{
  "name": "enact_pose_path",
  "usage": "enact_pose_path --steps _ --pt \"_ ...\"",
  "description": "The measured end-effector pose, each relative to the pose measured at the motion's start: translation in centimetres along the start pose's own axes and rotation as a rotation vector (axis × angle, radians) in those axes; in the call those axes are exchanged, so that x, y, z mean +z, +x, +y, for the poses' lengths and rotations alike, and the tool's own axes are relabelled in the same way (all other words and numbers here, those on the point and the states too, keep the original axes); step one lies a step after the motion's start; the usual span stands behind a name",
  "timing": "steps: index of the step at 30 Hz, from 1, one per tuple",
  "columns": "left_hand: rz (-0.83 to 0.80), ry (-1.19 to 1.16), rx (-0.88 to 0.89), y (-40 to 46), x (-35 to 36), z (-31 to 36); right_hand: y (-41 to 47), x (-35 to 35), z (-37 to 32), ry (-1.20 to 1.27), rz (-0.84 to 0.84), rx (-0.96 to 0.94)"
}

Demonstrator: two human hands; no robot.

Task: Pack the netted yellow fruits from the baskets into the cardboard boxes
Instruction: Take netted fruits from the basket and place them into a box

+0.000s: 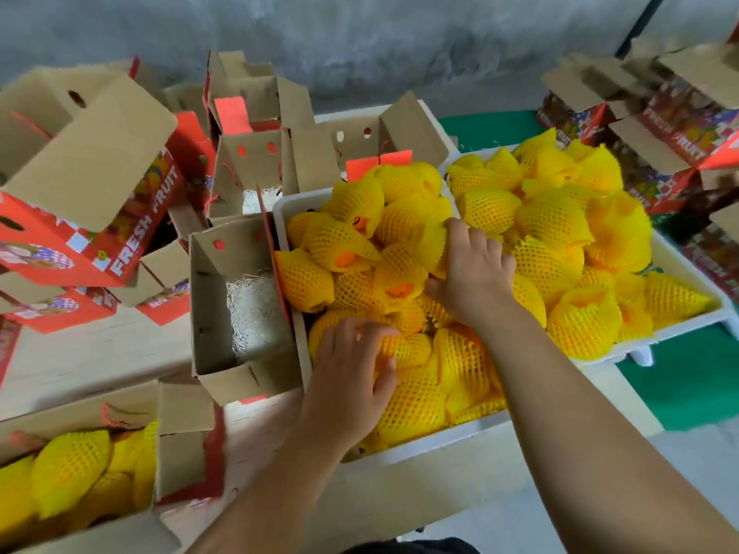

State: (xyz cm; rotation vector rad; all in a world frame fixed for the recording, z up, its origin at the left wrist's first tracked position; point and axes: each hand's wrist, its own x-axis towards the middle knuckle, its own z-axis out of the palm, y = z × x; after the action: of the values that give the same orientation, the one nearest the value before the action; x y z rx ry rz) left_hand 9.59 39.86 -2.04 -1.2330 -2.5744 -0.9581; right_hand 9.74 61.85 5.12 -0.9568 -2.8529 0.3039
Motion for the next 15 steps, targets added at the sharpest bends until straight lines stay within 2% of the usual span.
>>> enact_pose_path --steps 3,5,7,9,11,13,15 --pt "0.004 -0.104 -0.063 0.1 -0.5 0.4 -1.2 -1.1 0.9 0.163 0.124 0.051" --pt "0.069 -0.314 -0.186 0.5 -1.1 1.2 -3.1 -2.2 0.9 0.371 0.196 0.064" --pt "0.100 -0.676 -0.291 1.3 -1.8 3.5 -5.7 -2.9 0.0 0.580 0.153 0.007" --pt "0.042 -1.124 -0.387 2.8 -2.3 6.2 -8.0 -2.7 -1.0 0.706 0.046 -0.104" --pt "0.010 -1.460 -0.595 3.9 -2.4 7.6 -9.4 -2.3 -1.3 0.780 -0.053 -0.159" --pt "0.032 -1.569 -0.691 4.2 -2.3 7.7 -9.4 -2.7 -0.3 0.695 -0.161 -0.239" --pt "0.036 -1.600 -0.763 4.1 -2.4 7.0 -8.6 -3.3 2.1 0.471 -0.113 -0.302"
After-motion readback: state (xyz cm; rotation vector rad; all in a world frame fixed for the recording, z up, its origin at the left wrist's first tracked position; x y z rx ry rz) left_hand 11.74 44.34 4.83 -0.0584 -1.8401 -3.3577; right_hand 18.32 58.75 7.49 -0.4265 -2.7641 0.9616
